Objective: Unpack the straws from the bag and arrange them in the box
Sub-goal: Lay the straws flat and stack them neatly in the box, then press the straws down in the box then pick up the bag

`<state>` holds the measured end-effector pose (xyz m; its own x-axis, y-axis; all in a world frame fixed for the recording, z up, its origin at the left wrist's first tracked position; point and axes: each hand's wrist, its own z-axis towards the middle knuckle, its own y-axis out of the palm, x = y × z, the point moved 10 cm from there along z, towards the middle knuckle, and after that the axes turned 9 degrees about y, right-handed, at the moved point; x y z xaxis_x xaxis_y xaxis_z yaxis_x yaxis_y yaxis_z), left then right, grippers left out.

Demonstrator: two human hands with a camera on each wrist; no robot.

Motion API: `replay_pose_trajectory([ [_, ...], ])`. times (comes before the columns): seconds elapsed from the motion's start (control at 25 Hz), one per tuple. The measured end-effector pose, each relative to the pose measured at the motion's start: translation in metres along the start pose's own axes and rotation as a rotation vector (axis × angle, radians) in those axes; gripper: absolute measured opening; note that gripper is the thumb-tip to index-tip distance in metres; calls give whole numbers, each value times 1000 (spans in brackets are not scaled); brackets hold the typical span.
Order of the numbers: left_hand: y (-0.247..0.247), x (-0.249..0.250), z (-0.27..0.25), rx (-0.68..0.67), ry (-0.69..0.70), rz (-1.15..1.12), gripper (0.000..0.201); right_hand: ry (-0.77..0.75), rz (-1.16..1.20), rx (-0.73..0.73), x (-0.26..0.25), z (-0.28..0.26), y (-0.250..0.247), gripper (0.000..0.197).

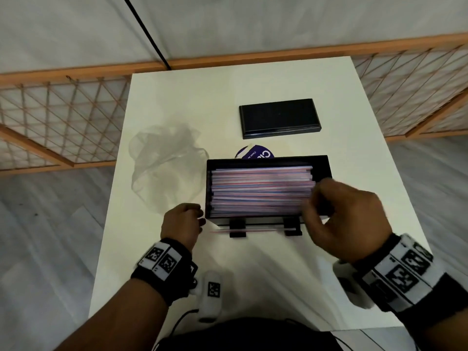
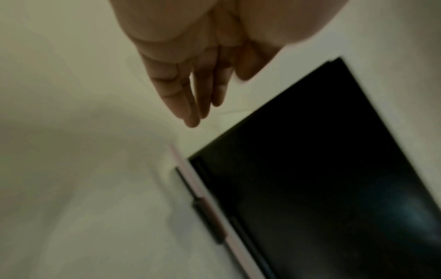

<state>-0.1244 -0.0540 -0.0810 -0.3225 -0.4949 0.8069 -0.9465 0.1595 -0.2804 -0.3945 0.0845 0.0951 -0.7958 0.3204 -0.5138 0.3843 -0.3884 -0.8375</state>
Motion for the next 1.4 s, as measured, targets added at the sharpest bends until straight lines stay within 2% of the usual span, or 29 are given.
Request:
replay_pose_trajectory([
  [0.08, 3, -20, 5, -69, -46, 133, 25, -150, -100, -241, -25, -17, 39, 18],
  [0.2, 25, -36, -3, -257, -104, 257, 16, -141, -335, -639, -24, -42, 101, 28],
  [0.32, 30, -41, -18, -261, -175, 144, 3, -144, -506, -751, -19, -51, 129, 28],
  [0.52, 23, -51, -23, -232, -293, 65, 6, -151, -586, -693, -14, -49, 150, 32],
  [0.64, 32, -57, -24, -256, -286, 87, 15, -149, -687, -734, -3, -53, 166, 37],
  [0.72, 42, -56, -28, -281, -298, 33, 12, -109, -728, -740, 5, -52, 168, 35],
  [0.8, 46, -53, -30, -307, -305, 13, 5, -91, -744, -760, 9, -51, 170, 33],
  [0.96, 38, -48, -24, -302, -257, 121, 13, -102, -692, -776, 8, -48, 168, 33],
  [1.04, 23, -37, -15, -238, -198, 160, 14, -119, -620, -732, -9, -44, 150, 23],
  [1.08, 15, -30, -10, -199, -166, 164, 15, -127, -603, -669, -17, -40, 136, 13],
  [1.12, 8, -22, -7, -167, -135, 160, 16, -140, -566, -576, -24, -37, 119, 11],
  [1.16, 2, -14, -3, -141, -107, 148, 16, -160, -528, -468, -33, -32, 98, 17],
  [1.24, -6, 0, -1, -112, -66, 117, 17, -139, -499, -351, -40, -17, 66, 23],
  [1.32, -8, 11, -1, -98, -48, 93, 17, -129, -489, -309, -42, 2, 52, 26],
  [1.4, -6, 18, -2, -93, -33, 71, 18, -155, -480, -338, -44, 11, 61, 22],
])
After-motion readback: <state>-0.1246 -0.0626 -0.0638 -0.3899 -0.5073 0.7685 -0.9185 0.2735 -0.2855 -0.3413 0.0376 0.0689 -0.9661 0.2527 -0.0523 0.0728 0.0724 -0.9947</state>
